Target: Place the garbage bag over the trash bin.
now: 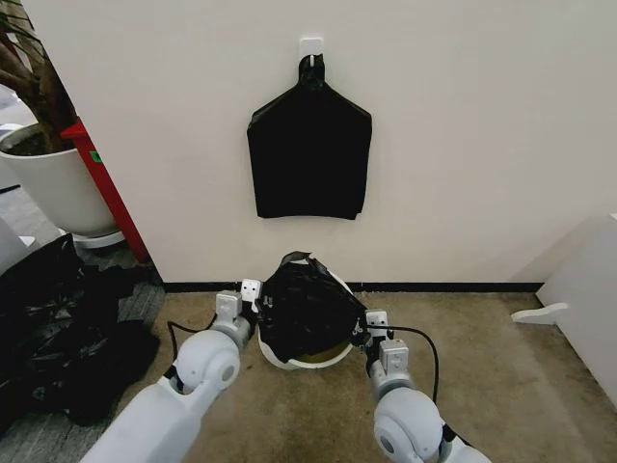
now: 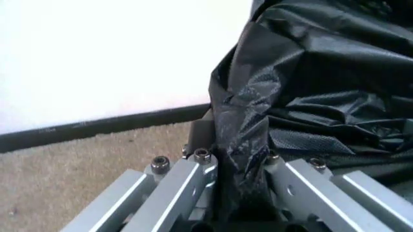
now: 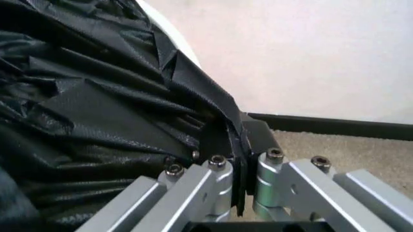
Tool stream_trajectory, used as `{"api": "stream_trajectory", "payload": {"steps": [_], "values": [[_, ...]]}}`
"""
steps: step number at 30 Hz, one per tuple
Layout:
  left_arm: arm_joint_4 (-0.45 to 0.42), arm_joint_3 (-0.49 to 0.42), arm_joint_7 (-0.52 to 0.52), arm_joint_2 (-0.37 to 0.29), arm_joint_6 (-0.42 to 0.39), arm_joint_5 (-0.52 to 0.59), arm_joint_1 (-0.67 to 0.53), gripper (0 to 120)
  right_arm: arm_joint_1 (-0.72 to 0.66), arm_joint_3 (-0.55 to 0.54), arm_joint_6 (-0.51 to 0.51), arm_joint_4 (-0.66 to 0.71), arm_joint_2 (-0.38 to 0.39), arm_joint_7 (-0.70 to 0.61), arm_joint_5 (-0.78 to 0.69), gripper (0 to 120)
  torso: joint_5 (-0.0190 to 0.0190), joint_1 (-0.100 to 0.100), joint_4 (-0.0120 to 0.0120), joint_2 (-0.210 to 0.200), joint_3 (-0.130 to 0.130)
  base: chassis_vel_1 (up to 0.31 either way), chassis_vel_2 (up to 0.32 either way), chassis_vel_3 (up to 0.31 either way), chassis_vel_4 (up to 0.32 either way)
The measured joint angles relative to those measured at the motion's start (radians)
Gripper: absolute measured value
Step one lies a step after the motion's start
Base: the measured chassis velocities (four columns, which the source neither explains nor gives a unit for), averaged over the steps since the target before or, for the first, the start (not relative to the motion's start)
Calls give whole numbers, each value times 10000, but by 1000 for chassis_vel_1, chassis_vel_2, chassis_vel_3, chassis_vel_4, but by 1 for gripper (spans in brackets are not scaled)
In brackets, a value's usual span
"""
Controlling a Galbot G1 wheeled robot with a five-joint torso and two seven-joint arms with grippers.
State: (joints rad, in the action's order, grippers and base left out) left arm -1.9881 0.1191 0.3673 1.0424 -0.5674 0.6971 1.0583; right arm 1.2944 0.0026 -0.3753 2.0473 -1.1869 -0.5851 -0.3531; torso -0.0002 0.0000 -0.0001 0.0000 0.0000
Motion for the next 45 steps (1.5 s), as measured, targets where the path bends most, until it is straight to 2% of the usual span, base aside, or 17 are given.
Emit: {"api": "stream_trajectory", "payload": {"steps": [5,7,10,12,13,14,18,21,22,23,26,28,32,34,39,43,45], "values": [[-182,-6,-116,-227,127,-102,91,4,135,8,165,61,7,217,196,0,1,0,0,0,0,0,0,0,0],[-196,-18,-279,-297,434,-289,151,4,172,-70,371,95,58,439,424,0,0,0,0,0,0,0,0,0,0],[-141,-19,-847,-472,1492,-889,258,4,192,-230,1123,120,264,1085,1005,10,1,0,2,1,0,0,0,0,0],[-13,-19,-1268,-577,2136,-1173,248,4,260,-177,2090,94,457,1873,1659,18,1,0,1,0,0,0,0,0,0],[55,-19,-1455,-615,2371,-1287,223,4,281,-105,2557,44,538,2301,1957,23,0,0,1,0,0,0,0,0,0],[55,-19,-1455,-615,2371,-1287,223,4,281,-105,2557,44,538,2301,1957,23,0,0,1,0,0,0,0,0,0],[534,-61,-2320,-802,3465,-1961,-10,4,277,293,4492,-253,903,4171,2851,39,1,0,0,0,0,0,0,0,0],[795,-103,-2664,-865,3901,-2376,-121,4,196,403,4882,-307,1037,4528,2855,47,1,0,0,0,0,0,0,0,0],[906,-121,-2761,-878,4064,-2588,-168,4,152,469,5041,-328,1080,4656,2825,52,1,0,1,0,0,0,0,0,0],[1301,-172,-3001,-884,4589,-3261,-321,4,44,677,5533,-431,1133,5094,2656,64,0,0,0,0,0,0,0,0,0],[1683,-202,-3279,-901,5185,-3697,-444,4,-102,800,5753,-537,1130,5361,2131,77,1,0,0,0,0,0,0,0,0],[1772,-203,-3380,-911,5376,-3799,-470,4,-142,800,5753,-547,1126,5374,1895,79,1,0,1,0,0,0,0,0,0],[2038,-172,-3843,-999,6119,-4204,-527,4,-406,716,5355,-563,1070,5120,583,96,1,0,1,0,0,0,0,0,0],[2068,-140,-4052,-1058,6422,-4242,-519,4,-562,667,4990,-586,1003,4721,179,100,1,0,1,0,0,0,0,0,0],[2070,-109,-4243,-1110,6647,-4251,-476,4,-755,657,4758,-740,888,4391,88,97,2,0,1,0,0,0,0,0,0],[2070,-114,-4280,-1085,6658,-4264,-435,4,-771,622,4757,-736,819,4379,66,86,2,0,1,0,0,0,0,0,0],[2067,-160,-4286,-1016,6658,-4282,-385,4,-792,602,4739,-724,758,4365,82,77,2,0,1,0,-1,0,0,0,0]]}}
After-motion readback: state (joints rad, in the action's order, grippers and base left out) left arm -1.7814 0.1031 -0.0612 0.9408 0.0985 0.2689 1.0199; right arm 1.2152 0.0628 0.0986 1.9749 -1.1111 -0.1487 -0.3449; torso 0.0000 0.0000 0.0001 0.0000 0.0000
